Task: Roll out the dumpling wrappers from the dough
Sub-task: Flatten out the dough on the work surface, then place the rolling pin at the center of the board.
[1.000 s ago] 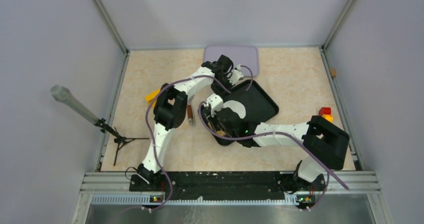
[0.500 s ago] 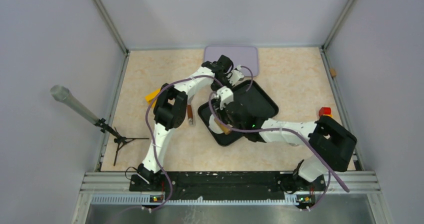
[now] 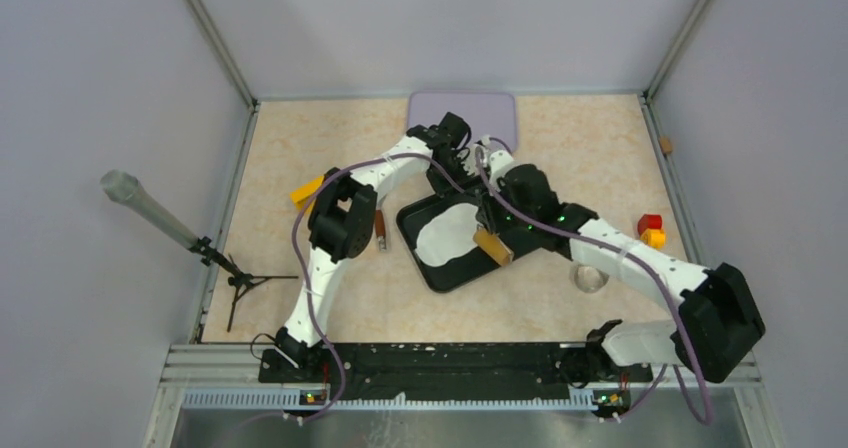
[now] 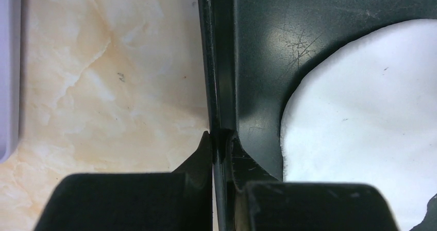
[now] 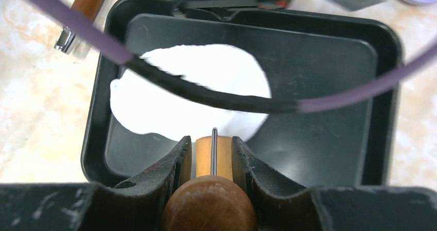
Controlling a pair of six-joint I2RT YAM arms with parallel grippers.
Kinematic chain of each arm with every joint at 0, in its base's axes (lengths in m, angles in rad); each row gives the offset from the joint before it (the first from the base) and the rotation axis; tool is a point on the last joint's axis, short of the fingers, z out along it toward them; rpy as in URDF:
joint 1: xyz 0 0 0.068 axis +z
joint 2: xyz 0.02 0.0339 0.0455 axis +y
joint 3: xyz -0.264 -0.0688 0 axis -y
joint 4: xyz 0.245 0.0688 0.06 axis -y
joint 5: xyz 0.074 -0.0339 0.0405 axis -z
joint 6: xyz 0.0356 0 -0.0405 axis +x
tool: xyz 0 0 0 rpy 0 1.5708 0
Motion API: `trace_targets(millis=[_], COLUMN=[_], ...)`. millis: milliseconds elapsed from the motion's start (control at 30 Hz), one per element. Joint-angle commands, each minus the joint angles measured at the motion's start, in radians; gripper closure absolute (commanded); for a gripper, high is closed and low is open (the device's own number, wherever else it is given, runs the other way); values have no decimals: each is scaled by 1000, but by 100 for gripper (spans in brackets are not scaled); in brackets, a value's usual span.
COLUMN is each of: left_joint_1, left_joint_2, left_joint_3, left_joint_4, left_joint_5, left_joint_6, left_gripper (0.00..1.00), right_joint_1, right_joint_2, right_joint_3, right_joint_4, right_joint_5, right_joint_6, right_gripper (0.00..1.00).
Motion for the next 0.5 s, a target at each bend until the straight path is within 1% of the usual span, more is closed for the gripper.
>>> trace_targets(millis=[0, 67, 167, 267, 367, 400, 467], left_joint_1=[-6, -10, -13, -16, -16, -16, -16], left_joint_2=[-90, -109, -124, -132, -141, -147, -163], left_joint_3=[-65, -95, -116, -127, -135, -141, -150], left_joint_4=[22, 31, 35, 43, 60, 73, 98], left_joint_5=[14, 23, 34, 24, 11, 5, -8], left_joint_6=[146, 165, 187, 189, 170, 162, 143], left_gripper=[100, 100, 100, 100, 100, 98, 88], right_joint_1=[-155, -231, -302, -333, -340, -343, -356], right_joint_2=[-127, -164, -201, -213, -199, -188, -169], right_joint_3=[158, 181, 191, 185, 169, 168, 164], right_joint_4=[-227, -245, -225, -183, -123, -110, -75], right_joint_5=[-221, -243, -183, -84, 62, 112, 211], right_joint_6=[-36, -39, -37, -23, -1, 11, 28], right_gripper=[100, 100, 100, 100, 100, 100, 100])
